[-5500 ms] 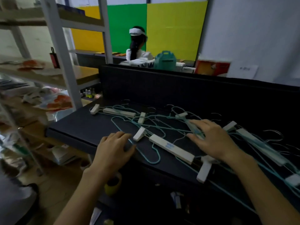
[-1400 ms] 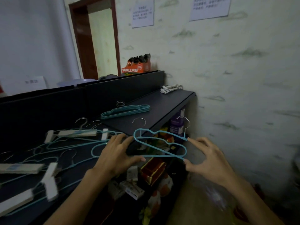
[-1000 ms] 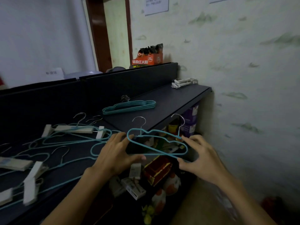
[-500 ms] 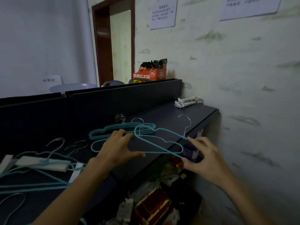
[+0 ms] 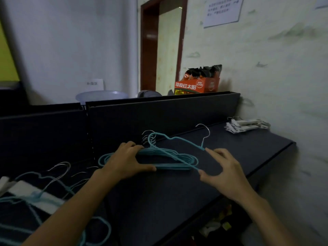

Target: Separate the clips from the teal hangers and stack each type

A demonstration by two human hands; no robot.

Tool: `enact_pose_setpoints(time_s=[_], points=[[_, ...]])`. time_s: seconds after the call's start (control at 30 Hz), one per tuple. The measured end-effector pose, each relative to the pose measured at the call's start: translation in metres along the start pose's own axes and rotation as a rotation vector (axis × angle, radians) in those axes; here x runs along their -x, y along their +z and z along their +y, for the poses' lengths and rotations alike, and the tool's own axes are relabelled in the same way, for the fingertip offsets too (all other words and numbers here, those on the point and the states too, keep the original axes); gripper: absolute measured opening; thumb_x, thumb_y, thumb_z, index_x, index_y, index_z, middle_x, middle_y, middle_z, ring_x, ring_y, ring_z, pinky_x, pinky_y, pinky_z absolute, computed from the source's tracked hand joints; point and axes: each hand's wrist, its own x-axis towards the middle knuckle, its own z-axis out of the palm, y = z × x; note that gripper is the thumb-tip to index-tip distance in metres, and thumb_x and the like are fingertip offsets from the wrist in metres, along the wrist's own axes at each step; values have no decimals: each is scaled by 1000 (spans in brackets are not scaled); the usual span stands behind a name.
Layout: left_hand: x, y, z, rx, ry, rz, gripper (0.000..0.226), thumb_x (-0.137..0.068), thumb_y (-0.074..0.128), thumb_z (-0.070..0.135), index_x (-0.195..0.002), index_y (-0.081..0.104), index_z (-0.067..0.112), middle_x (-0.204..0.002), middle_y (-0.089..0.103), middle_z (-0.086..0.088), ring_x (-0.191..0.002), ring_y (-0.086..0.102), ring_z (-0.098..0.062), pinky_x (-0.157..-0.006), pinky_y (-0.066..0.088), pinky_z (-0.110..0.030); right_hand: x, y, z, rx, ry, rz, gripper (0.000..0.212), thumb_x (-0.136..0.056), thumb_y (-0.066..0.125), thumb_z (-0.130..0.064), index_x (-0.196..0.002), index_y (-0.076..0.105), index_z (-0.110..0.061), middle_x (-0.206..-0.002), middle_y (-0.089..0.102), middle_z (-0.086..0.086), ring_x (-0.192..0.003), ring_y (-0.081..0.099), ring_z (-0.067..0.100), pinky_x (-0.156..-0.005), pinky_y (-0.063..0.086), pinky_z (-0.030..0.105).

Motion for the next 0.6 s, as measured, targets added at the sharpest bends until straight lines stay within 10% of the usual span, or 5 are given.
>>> enact_pose_setpoints(time_s=[0.6], points=[[-29, 24, -15, -24, -44, -89, 102, -55, 46, 85, -140, 36, 27, -138, 35, 5, -124, 32, -10, -101, 36, -28, -77, 39, 43, -100, -46, -133, 70, -70, 74, -44, -133, 50, -26, -122, 44, -14, -114, 46, 6, -92, 42, 26]])
